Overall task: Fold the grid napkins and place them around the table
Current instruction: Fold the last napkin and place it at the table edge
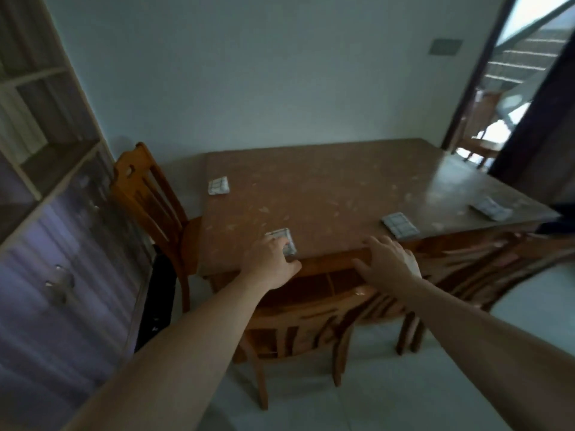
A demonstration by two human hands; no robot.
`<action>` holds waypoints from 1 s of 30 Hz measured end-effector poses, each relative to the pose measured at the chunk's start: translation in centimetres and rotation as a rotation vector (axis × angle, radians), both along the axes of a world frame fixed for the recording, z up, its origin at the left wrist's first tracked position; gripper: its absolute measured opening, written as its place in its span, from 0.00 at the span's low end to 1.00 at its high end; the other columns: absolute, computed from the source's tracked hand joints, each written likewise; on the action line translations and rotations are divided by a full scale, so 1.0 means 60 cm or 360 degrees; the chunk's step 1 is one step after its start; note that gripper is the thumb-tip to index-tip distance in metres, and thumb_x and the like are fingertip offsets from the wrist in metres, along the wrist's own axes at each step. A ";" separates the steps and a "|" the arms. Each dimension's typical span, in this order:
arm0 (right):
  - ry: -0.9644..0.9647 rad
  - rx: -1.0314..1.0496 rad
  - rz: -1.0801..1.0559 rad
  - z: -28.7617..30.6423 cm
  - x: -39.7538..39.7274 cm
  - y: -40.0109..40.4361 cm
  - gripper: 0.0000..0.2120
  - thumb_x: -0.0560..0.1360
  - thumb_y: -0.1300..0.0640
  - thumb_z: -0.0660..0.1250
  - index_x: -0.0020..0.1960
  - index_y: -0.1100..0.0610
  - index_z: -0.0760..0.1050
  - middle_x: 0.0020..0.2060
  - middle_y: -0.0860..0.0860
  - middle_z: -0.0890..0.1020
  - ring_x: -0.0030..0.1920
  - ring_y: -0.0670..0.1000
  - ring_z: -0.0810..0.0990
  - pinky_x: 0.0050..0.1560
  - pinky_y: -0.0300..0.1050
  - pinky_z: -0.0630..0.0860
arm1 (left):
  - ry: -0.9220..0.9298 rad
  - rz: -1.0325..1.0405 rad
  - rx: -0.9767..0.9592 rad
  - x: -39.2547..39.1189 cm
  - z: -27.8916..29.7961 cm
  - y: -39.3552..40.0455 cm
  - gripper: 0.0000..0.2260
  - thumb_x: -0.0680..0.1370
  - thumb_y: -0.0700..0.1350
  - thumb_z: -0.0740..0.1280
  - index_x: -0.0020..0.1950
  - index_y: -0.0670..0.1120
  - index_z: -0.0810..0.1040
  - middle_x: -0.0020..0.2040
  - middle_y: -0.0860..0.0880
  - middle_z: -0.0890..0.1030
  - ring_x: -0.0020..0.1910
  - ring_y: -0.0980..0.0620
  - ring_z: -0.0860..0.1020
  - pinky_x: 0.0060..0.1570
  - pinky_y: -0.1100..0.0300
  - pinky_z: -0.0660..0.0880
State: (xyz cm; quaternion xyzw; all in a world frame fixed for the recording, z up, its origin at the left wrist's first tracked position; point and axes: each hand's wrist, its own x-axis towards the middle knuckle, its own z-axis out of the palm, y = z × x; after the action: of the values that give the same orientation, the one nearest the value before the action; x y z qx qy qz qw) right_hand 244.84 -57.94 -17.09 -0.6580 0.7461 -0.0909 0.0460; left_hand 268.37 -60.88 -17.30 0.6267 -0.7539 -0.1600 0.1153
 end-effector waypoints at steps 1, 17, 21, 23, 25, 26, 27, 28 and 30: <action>0.0017 -0.0005 -0.0032 0.010 -0.032 0.029 0.25 0.74 0.39 0.61 0.68 0.49 0.68 0.65 0.51 0.73 0.64 0.55 0.72 0.62 0.54 0.69 | -0.0016 -0.0046 -0.0012 -0.032 0.012 0.019 0.26 0.75 0.62 0.66 0.70 0.53 0.71 0.69 0.50 0.73 0.66 0.46 0.72 0.62 0.50 0.72; -0.0097 -0.0023 -0.0297 0.015 -0.397 0.038 0.22 0.76 0.42 0.61 0.66 0.51 0.70 0.61 0.51 0.74 0.61 0.54 0.74 0.59 0.52 0.70 | 0.0076 -0.0207 0.0084 -0.429 -0.003 -0.048 0.24 0.75 0.59 0.64 0.70 0.54 0.70 0.68 0.50 0.72 0.65 0.48 0.71 0.62 0.49 0.72; -0.0132 0.0017 -0.0270 -0.004 -0.458 -0.047 0.18 0.75 0.42 0.62 0.61 0.49 0.73 0.57 0.50 0.76 0.56 0.54 0.76 0.58 0.51 0.72 | 0.0097 -0.0160 0.0187 -0.498 -0.039 -0.126 0.24 0.75 0.58 0.65 0.70 0.53 0.71 0.68 0.49 0.72 0.65 0.47 0.71 0.62 0.49 0.72; -0.0149 0.0013 -0.0236 -0.010 -0.488 -0.085 0.19 0.74 0.42 0.62 0.62 0.49 0.73 0.57 0.50 0.76 0.55 0.53 0.76 0.57 0.51 0.72 | 0.0124 -0.0104 0.0199 -0.521 -0.046 -0.158 0.24 0.75 0.58 0.65 0.70 0.53 0.71 0.68 0.49 0.72 0.66 0.46 0.71 0.62 0.50 0.72; -0.0157 0.0053 -0.0206 -0.019 -0.516 -0.127 0.20 0.74 0.42 0.62 0.63 0.50 0.72 0.57 0.50 0.76 0.54 0.52 0.76 0.57 0.52 0.73 | 0.0119 -0.0051 0.0221 -0.542 -0.052 -0.190 0.24 0.75 0.58 0.65 0.69 0.52 0.72 0.68 0.48 0.72 0.66 0.46 0.71 0.61 0.52 0.72; -0.0165 0.0078 -0.0188 -0.024 -0.528 -0.149 0.20 0.75 0.42 0.62 0.63 0.51 0.72 0.57 0.49 0.76 0.54 0.52 0.76 0.58 0.52 0.73 | 0.0129 -0.0016 0.0229 -0.552 -0.055 -0.210 0.23 0.76 0.58 0.65 0.69 0.52 0.72 0.68 0.48 0.72 0.66 0.46 0.72 0.60 0.52 0.72; -0.0172 0.0095 -0.0167 -0.031 -0.543 -0.175 0.21 0.75 0.42 0.62 0.63 0.51 0.72 0.57 0.49 0.76 0.55 0.51 0.76 0.58 0.52 0.73 | 0.0147 0.0022 0.0248 -0.564 -0.060 -0.228 0.23 0.76 0.58 0.65 0.69 0.52 0.72 0.68 0.48 0.72 0.65 0.46 0.72 0.60 0.51 0.73; -0.0172 0.0116 -0.0146 -0.040 -0.557 -0.200 0.21 0.75 0.42 0.62 0.64 0.51 0.71 0.58 0.49 0.76 0.56 0.51 0.76 0.58 0.52 0.74 | 0.0163 0.0057 0.0272 -0.576 -0.066 -0.244 0.23 0.76 0.58 0.65 0.69 0.52 0.72 0.68 0.48 0.72 0.65 0.46 0.72 0.61 0.51 0.73; -0.0191 0.0173 -0.0086 -0.062 -0.584 -0.258 0.21 0.75 0.42 0.62 0.64 0.51 0.72 0.58 0.49 0.77 0.56 0.51 0.76 0.58 0.52 0.74 | 0.0174 0.0125 0.0313 -0.601 -0.083 -0.276 0.22 0.76 0.58 0.65 0.69 0.52 0.72 0.68 0.49 0.72 0.65 0.47 0.72 0.63 0.49 0.72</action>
State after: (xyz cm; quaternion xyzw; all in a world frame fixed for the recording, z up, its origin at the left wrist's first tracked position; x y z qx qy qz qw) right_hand 209.80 -73.43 -20.78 -0.6276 0.7633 -0.0906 0.1239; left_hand 232.33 -77.44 -22.29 0.6544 -0.7020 -0.2623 0.1004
